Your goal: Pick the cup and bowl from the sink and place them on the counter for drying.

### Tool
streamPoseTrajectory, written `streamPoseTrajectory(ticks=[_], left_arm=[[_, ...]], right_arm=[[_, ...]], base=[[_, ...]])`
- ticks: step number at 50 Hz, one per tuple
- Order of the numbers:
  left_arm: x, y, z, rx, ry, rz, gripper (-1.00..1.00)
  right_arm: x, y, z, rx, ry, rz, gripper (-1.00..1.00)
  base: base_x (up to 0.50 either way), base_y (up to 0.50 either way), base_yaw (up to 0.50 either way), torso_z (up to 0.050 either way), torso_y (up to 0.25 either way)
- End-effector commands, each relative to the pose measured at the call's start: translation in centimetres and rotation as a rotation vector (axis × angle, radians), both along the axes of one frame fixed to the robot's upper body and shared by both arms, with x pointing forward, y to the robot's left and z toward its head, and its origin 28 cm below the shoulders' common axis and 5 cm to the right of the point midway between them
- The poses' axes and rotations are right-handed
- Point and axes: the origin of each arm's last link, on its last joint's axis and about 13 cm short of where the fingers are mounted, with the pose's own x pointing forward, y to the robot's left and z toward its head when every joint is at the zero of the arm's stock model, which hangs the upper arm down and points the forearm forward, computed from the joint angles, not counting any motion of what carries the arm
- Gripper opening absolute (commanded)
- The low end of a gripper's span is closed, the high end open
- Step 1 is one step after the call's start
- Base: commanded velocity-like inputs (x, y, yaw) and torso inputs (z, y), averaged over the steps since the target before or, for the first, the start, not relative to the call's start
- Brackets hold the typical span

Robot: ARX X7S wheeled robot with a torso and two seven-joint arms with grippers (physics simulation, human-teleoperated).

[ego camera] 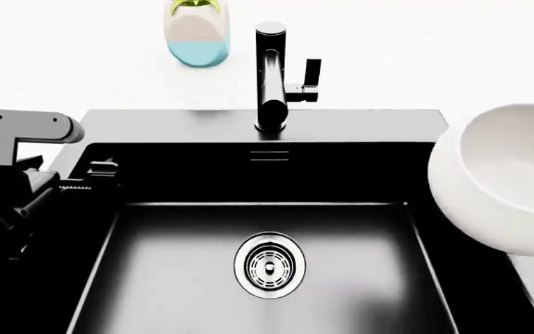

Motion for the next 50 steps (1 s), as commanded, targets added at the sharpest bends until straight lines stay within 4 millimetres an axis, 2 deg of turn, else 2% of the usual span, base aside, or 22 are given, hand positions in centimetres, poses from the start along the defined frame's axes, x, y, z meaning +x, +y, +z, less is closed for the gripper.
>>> streamPoseTrajectory(ticks=[1,12,13,15,20,26,35,46,47,50], left_arm=[[-0.1,0.0,0.1,0.002,-0.005,0.000,1.00],[-0.2,-0.2,0.1,0.002,-0.005,-0.003,1.00],[-0.1,-0.3,0.0,0.002,-0.002,-0.001,1.00],[-0.1,-0.3,-0.1,0.002,-0.001,0.000,1.00],[-0.1,-0.2,0.0,0.003,-0.002,0.000,1.00],[-0.5,0.3,0.0,0.004,0.000,0.004,1.00],[-0.2,-0.3,-0.2,0.005,0.006,0.005,1.00],[-0.5,-0.3,-0.2,0.009,0.010,0.006,1.00],[-0.6,-0.1,-0.1,0.008,0.008,0.005,1.00],[-0.6,-0.1,-0.2,0.009,0.008,0.005,1.00]], right_arm=[[-2.4,-3.5,-0.7,0.003,0.000,-0.211,-1.00],[-3.6,-6.2,-1.9,0.041,-0.114,-0.470,-1.00],[-3.8,-6.6,-1.9,0.096,-0.139,-0.547,-1.00],[-4.0,-6.8,-2.1,0.141,-0.175,-0.585,-1.00],[-5.3,-7.7,-2.3,0.066,-0.141,-0.667,-1.00],[-6.5,-8.5,-2.5,0.013,-0.091,-0.715,-1.00],[-5.8,-8.3,-5.4,0.053,-0.052,-0.700,-1.00],[-5.4,-8.2,-6.1,0.102,-0.070,-0.665,-1.00],[-5.4,-8.1,-6.1,0.100,-0.068,-0.655,1.00],[-5.4,-8.2,-6.1,0.108,-0.075,-0.651,1.00]], base=[[0.00,0.00,0.00,0.000,0.000],[0.00,0.00,0.00,0.000,0.000],[0.00,0.00,0.00,0.000,0.000],[0.00,0.00,0.00,0.000,0.000],[0.00,0.00,0.00,0.000,0.000],[0.00,0.00,0.00,0.000,0.000],[0.00,0.00,0.00,0.000,0.000],[0.00,0.00,0.00,0.000,0.000],[0.00,0.00,0.00,0.000,0.000],[0.00,0.00,0.00,0.000,0.000]])
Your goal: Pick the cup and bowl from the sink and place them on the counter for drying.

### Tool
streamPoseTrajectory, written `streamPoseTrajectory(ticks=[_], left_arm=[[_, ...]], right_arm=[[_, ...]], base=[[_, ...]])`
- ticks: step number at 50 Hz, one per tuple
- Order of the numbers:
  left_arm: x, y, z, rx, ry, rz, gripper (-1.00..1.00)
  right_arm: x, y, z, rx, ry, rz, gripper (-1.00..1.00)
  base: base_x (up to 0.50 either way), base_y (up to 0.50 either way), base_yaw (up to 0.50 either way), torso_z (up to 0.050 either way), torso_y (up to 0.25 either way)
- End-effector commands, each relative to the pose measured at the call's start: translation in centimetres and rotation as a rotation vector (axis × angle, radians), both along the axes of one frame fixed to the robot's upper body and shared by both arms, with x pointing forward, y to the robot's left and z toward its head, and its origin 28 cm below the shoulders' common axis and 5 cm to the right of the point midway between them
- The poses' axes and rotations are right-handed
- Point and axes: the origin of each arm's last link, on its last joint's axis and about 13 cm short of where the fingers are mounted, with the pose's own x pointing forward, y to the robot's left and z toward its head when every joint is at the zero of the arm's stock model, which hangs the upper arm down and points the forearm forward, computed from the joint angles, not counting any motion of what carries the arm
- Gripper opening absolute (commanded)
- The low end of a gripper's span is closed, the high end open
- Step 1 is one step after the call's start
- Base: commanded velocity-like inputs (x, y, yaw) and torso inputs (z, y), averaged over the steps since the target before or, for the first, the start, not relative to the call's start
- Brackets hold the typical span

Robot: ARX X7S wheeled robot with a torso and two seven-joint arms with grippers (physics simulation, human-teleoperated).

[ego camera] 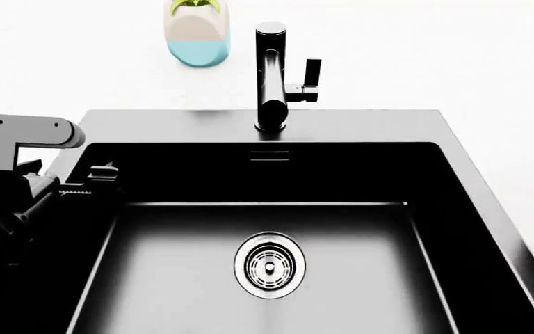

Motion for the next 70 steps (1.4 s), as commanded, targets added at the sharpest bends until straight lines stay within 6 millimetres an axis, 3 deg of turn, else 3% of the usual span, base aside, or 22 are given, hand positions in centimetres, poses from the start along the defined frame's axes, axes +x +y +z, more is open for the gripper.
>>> streamPoseTrajectory(ticks=[1,24,42,45,46,47,61,70], left_arm=[[0.0,-0.1,-0.2,0.003,0.003,0.000,1.00],[0.2,-0.2,0.1,-0.001,-0.002,-0.008,1.00],[0.3,-0.4,0.4,0.004,-0.004,-0.011,1.00],[0.3,-0.3,0.4,0.003,-0.006,-0.010,1.00],[0.4,-0.5,0.2,-0.002,-0.017,-0.010,1.00],[0.4,-0.4,0.3,-0.002,-0.021,-0.012,1.00],[0.8,-0.5,0.3,0.001,-0.025,-0.021,1.00],[0.7,-0.8,0.5,0.021,-0.037,-0.023,1.00]], right_arm=[[0.2,0.1,-0.9,0.042,-0.020,0.030,1.00],[0.2,0.0,2.5,-0.052,-0.124,0.031,1.00],[1.8,1.8,6.2,-0.058,-0.391,0.135,1.00],[2.3,2.4,7.0,-0.047,-0.462,0.165,1.00],[3.6,4.5,7.8,0.033,-0.606,0.308,1.00],[3.8,4.9,7.7,0.041,-0.623,0.333,1.00],[5.0,8.7,7.5,0.036,-0.643,0.521,1.00],[5.6,10.1,7.7,-0.038,-0.659,0.622,1.00]], base=[[0.00,0.00,0.00,0.000,0.000],[0.00,0.00,0.00,0.000,0.000],[0.00,0.00,0.00,0.000,0.000],[0.00,0.00,0.00,0.000,0.000],[0.00,0.00,0.00,0.000,0.000],[0.00,0.00,0.00,0.000,0.000],[0.00,0.00,0.00,0.000,0.000],[0.00,0.00,0.00,0.000,0.000]])
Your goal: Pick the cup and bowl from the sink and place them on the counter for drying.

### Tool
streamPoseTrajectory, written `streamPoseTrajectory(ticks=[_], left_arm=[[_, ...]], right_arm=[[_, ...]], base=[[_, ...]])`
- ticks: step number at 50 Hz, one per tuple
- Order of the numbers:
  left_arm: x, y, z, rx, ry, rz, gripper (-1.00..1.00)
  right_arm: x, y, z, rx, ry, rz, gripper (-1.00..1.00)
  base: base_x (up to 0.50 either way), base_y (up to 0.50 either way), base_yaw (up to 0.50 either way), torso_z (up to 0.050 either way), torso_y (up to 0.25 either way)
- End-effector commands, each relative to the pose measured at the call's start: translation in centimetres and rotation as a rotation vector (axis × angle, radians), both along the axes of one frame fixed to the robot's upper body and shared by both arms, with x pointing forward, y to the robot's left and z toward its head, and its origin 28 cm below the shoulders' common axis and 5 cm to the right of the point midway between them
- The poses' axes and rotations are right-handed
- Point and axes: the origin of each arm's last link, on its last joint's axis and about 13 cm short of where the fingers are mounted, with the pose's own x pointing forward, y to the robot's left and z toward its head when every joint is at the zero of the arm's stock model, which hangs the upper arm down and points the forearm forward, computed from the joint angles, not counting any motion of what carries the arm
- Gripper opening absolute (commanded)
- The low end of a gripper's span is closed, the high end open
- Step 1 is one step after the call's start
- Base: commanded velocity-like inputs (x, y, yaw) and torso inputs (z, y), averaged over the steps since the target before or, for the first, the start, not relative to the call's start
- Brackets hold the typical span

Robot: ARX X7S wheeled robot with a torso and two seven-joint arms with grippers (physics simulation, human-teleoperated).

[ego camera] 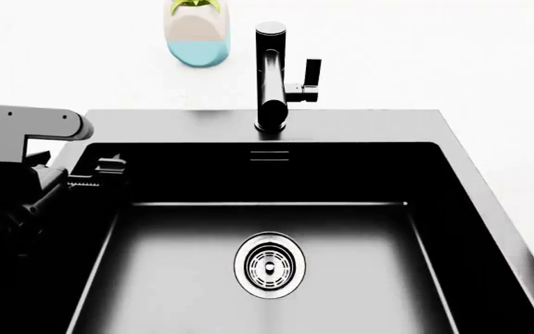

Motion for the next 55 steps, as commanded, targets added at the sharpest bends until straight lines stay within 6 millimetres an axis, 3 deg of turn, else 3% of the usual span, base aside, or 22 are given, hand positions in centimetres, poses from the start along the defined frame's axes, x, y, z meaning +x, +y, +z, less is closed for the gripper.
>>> streamPoseTrajectory(ticks=[1,10,12,21,37,46,55], left_arm=[[0.0,-0.4,0.3,0.012,-0.019,-0.008,1.00],[0.6,-0.7,1.5,0.029,-0.062,-0.035,1.00],[0.9,-1.1,1.5,0.032,-0.083,-0.043,1.00],[1.6,-1.6,2.2,0.059,-0.119,-0.050,1.00],[2.8,-2.5,4.3,0.050,-0.152,-0.068,1.00],[3.1,-2.4,4.4,0.036,-0.153,-0.064,1.00],[4.3,-2.6,4.9,0.027,-0.169,-0.059,1.00]], right_arm=[[0.8,2.4,0.2,-0.078,-0.089,0.137,1.00],[1.2,4.9,-1.1,-0.088,-0.161,0.261,1.00],[1.4,5.9,-1.9,-0.185,-0.125,0.345,1.00],[2.0,8.4,-4.0,-0.139,-0.174,0.426,1.00],[4.8,10.8,-7.9,-0.108,-0.176,0.489,1.00],[5.2,11.9,-9.0,-0.091,-0.172,0.504,1.00],[5.1,12.6,-11.8,-0.050,-0.181,0.536,1.00]], base=[[0.00,0.00,0.00,0.000,0.000],[0.00,0.00,0.00,0.000,0.000],[0.00,0.00,0.00,0.000,0.000],[0.00,0.00,0.00,0.000,0.000],[0.00,0.00,0.00,0.000,0.000],[0.00,0.00,0.00,0.000,0.000],[0.00,0.00,0.00,0.000,0.000]])
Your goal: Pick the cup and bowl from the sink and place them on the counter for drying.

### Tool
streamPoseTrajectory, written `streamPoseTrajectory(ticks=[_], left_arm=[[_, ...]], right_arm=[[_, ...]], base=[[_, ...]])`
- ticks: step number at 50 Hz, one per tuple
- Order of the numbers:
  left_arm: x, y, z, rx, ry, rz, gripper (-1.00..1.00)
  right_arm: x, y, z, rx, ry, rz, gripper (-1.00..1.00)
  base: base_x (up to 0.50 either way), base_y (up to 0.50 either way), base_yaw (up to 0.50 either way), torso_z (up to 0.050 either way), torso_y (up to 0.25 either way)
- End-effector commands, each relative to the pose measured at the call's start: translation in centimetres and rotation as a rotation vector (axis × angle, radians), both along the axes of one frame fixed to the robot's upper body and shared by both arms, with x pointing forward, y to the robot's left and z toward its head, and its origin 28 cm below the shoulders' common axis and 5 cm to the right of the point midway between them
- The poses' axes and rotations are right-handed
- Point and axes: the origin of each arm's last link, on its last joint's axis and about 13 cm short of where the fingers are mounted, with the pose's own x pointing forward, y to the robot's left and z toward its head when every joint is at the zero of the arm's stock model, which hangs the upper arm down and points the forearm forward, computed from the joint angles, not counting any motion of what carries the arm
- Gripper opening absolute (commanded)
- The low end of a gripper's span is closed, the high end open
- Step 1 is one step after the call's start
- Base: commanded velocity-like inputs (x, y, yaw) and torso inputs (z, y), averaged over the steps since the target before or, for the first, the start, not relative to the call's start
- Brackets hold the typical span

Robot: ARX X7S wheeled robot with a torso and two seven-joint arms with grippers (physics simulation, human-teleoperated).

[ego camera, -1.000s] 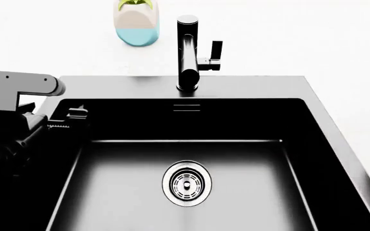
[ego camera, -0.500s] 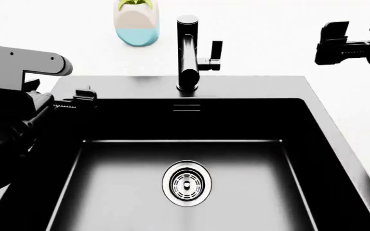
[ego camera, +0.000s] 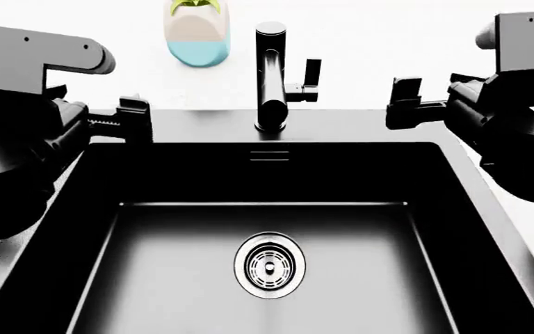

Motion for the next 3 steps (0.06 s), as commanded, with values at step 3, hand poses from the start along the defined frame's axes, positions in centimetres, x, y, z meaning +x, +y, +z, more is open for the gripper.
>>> streamPoseTrajectory(ticks=[3], left_arm=[[1.17,-0.42,0.77,-0.014,-0.022,-0.003,1.00]], right_arm=[[0.36,1.36,-3.01,0.043,0.011,0.045,1.00]], base=[[0.00,0.00,0.00,0.000,0.000]])
